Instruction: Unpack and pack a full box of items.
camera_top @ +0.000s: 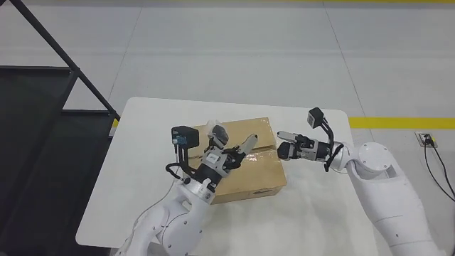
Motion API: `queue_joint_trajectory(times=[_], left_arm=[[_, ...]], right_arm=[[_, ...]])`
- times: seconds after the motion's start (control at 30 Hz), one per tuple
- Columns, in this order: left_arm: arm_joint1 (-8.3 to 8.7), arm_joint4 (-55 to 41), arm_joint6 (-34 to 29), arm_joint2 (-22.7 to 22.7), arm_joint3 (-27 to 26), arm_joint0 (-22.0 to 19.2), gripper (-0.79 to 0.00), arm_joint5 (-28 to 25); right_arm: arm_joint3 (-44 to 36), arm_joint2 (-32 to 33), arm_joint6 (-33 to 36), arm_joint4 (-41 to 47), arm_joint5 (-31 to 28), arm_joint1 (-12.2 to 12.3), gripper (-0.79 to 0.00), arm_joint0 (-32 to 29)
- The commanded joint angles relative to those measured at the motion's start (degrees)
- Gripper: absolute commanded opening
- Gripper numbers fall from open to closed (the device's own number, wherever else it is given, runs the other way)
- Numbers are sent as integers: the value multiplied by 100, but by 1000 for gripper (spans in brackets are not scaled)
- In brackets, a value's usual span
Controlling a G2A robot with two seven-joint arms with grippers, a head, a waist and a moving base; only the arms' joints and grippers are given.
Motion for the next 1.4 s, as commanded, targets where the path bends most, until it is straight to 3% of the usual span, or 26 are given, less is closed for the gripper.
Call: queue_joint_trajectory(times=[0.0,0.57,0.93,1.37], left_arm=[[-26,34,-32,45,51,-54,0,22],[-243,295,-424,370,619,-487,0,241],[-355,1223,-1119,796,1043,-773,0,348],[-622,1439,-1200,1161,1701,-1153,0,633]], right_arm=[[-14,36,7,20,-8,17,0,-31],[103,242,42,210,-139,130,0,-193],[142,394,44,375,-281,205,0,-407],[215,573,72,548,-451,294,0,-661]])
